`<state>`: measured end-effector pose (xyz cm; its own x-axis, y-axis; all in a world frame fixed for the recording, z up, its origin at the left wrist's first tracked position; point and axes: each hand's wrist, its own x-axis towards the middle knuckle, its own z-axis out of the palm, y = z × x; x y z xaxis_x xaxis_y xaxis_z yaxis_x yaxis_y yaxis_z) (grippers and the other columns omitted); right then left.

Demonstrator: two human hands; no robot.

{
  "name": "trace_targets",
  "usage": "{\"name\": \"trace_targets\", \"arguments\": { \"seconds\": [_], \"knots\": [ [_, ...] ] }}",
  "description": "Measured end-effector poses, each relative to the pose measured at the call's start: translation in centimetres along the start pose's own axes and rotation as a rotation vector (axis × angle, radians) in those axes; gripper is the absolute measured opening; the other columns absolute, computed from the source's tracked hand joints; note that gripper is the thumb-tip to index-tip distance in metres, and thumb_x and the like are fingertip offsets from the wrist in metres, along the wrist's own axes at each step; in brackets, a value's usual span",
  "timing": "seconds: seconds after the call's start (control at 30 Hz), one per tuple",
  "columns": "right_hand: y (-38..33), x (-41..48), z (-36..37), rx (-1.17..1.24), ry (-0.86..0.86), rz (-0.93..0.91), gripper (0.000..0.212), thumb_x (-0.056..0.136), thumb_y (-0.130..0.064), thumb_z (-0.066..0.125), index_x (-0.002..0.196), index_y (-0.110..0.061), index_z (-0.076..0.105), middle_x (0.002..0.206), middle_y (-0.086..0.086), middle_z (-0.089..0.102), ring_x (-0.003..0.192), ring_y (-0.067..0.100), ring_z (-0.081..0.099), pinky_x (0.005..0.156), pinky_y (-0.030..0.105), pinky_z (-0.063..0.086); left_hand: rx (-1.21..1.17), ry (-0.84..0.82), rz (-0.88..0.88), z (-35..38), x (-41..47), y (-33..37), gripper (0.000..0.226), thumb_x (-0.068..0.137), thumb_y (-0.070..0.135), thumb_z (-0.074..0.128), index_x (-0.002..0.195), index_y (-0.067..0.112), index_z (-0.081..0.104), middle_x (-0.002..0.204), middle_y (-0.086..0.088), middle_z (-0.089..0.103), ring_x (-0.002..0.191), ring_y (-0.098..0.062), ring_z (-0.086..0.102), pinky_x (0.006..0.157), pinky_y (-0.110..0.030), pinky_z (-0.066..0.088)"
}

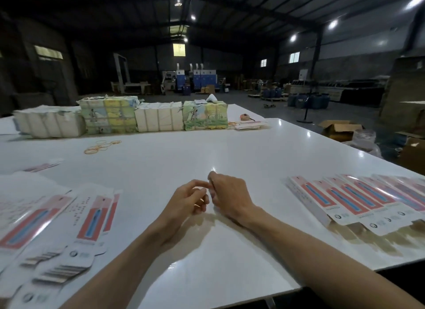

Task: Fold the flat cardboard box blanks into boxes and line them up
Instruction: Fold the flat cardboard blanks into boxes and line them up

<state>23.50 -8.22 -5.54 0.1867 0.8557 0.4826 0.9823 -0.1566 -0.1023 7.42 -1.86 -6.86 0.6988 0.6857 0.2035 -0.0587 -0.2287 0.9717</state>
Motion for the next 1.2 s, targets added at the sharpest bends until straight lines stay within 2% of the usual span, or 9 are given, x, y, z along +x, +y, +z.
{"name": "trace_targets", "arguments": {
  "seconds": [0.13,0.23,0.33,0.47,0.63,0.87,1.07,1.13,1.2],
  "knots": [
    [1.1,-0.1,2.0,0.064,-0.014,-0.017,0.019,0.102,-0.024,0.044,0.115,-0.02,0.056,0.084,-0.002,0.071,0.074,0.026,0.066,0.066,0.04,0.053,0.286,0.131,0.03,-0.3,0.1,0.2,0.027,0.106,0.016,0.054,0.106,0.034,0.074,0.082,0.002,0.071,0.071,-0.016,0.066,0.06,-0.029,0.056],
    [1.9,0.2,2.6,0.13,0.011,0.005,0.024,0.103,-0.024,0.044,0.12,-0.021,0.06,0.085,-0.002,0.072,0.078,0.026,0.066,0.066,0.036,0.044,0.765,0.236,-0.022,-2.4,0.1,1.5,0.024,0.108,0.02,0.052,0.127,0.03,0.063,0.109,0.0,0.071,0.098,-0.02,0.07,0.086,-0.04,0.06],
    [2.0,0.4,2.7,0.195,-0.012,0.042,0.026,0.102,-0.021,0.044,0.121,-0.024,0.062,0.088,-0.002,0.072,0.083,0.026,0.066,0.07,0.036,0.043,1.221,0.206,-0.279,-6.2,-0.2,2.9,0.044,0.108,0.009,0.046,0.151,0.016,0.042,0.148,-0.015,0.048,0.136,-0.035,0.047,0.111,-0.046,0.045],
    [2.3,0.6,2.5,0.288,-0.037,0.088,0.026,0.101,-0.02,0.046,0.118,-0.025,0.065,0.088,-0.004,0.073,0.084,0.024,0.065,0.079,0.039,0.051,1.565,0.21,-0.597,-10.7,-2.8,4.2,0.057,0.104,0.018,0.054,0.155,0.012,0.031,0.155,-0.021,0.032,0.143,-0.042,0.035,0.115,-0.048,0.038],
    [2.3,0.6,2.3,0.359,-0.043,0.119,0.025,0.1,-0.019,0.047,0.113,-0.025,0.067,0.086,-0.006,0.074,0.084,0.024,0.066,0.08,0.038,0.053,1.603,0.402,-0.714,-14.1,-5.3,4.5,0.082,0.088,0.065,0.072,0.144,0.013,0.044,0.146,-0.017,0.043,0.136,-0.035,0.042,0.109,-0.042,0.042],
    [2.5,0.4,2.1,0.416,-0.053,0.141,0.025,0.098,-0.017,0.048,0.108,-0.026,0.069,0.077,-0.01,0.067,0.081,0.02,0.063,0.074,0.035,0.049,1.64,0.506,-0.835,-15.7,-6.0,4.7,0.095,0.076,0.08,0.072,0.147,0.024,0.042,0.153,-0.019,0.037,0.144,-0.041,0.035,0.118,-0.056,0.034],
    [2.5,0.5,2.2,0.425,-0.065,0.142,0.024,0.098,-0.017,0.048,0.106,-0.027,0.069,0.077,-0.011,0.066,0.08,0.019,0.062,0.064,0.029,0.041,1.487,0.537,-0.737,-16.9,-5.8,5.0,0.109,0.07,0.067,0.088,0.148,0.01,0.037,0.145,-0.023,0.048,0.134,-0.039,0.049,0.11,-0.052,0.047],
    [2.6,0.5,2.3,0.429,-0.063,0.142,0.024,0.098,-0.017,0.048,0.105,-0.027,0.069,0.075,-0.01,0.065,0.078,0.018,0.06,0.062,0.025,0.039,1.382,0.524,-0.741,-17.4,-5.7,5.5,0.107,0.071,0.062,0.09,0.145,0.006,0.036,0.134,-0.02,0.057,0.12,-0.035,0.061,0.097,-0.047,0.055],
    [2.6,0.6,2.3,0.427,-0.066,0.14,0.023,0.098,-0.017,0.049,0.104,-0.027,0.069,0.072,-0.012,0.063,0.074,0.014,0.059,0.061,0.023,0.038,1.28,0.503,-0.706,-17.9,-5.7,5.8,0.09,0.075,0.054,0.091,0.134,0.008,0.041,0.106,-0.008,0.066,0.086,-0.021,0.072,0.066,-0.034,0.057]
  ]
}}
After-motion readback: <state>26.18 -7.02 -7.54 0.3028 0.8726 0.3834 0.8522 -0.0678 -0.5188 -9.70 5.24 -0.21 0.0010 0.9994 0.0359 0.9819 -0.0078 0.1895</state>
